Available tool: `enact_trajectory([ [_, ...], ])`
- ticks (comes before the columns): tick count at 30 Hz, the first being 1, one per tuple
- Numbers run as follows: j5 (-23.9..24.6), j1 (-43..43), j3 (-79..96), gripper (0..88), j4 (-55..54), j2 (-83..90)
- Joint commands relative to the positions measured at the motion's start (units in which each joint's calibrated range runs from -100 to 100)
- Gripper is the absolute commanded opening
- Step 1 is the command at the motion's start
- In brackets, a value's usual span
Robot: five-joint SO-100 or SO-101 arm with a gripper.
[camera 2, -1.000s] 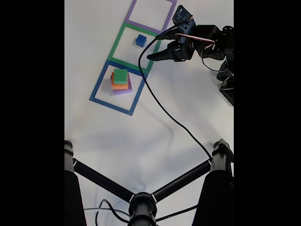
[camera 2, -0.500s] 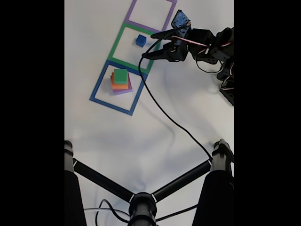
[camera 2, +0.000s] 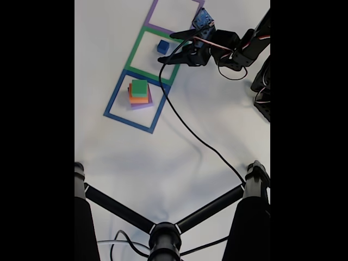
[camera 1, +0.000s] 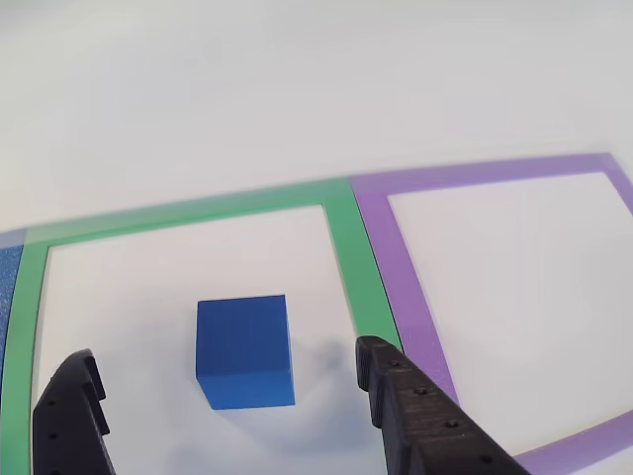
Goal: Tower of hanoi
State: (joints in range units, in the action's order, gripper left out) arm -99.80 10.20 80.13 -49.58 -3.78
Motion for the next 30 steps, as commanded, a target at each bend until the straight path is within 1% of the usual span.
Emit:
enact_trajectory([
  [1,-0.2,-0.5,-1.4,29.4,-3.5,-1.3],
  [5,-0.2,-1.6,-2.5,28.9,-7.8,-5.7],
  [13,-0.2,-2.2,-7.8,27.9,-8.7,-10.6],
  [25,-0.2,-3.2,-9.1,10.5,-8.6,-13.0],
  [30,-0.2,-3.4,-8.9,4.9,-8.5,-12.9],
])
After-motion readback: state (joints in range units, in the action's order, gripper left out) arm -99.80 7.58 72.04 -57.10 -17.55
